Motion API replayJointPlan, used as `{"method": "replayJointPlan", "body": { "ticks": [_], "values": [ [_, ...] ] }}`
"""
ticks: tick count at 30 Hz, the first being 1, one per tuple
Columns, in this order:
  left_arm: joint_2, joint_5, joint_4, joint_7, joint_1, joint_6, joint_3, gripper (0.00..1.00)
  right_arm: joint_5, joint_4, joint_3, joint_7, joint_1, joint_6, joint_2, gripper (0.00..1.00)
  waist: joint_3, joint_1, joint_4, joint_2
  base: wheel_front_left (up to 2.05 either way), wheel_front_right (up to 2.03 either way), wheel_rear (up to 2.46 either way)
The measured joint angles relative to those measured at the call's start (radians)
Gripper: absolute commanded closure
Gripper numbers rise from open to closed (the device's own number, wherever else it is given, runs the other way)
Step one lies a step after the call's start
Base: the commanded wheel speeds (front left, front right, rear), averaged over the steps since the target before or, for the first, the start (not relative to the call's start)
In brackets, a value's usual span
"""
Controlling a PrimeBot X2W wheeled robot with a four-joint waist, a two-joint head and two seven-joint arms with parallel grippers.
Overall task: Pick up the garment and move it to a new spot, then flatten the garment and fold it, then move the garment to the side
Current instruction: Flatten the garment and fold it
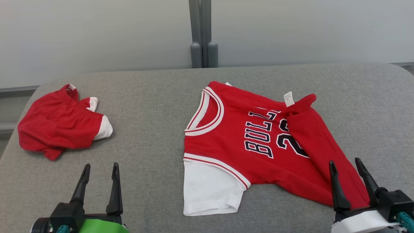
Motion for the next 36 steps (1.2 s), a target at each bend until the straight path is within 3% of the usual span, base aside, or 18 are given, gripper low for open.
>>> {"method": "replayJointPlan", "body": {
  "ticks": [36],
  "values": [
    [0.006, 0.020, 0.002, 0.000, 0.016, -0.003, -0.013, 0.00, -0.007, 0.011, 0.002, -0.005, 0.001, 0.000, 0.008, 0.00, -0.003, 0.0000, 0.001, 0.0000, 0.00, 0.00, 0.00]
  ]
}}
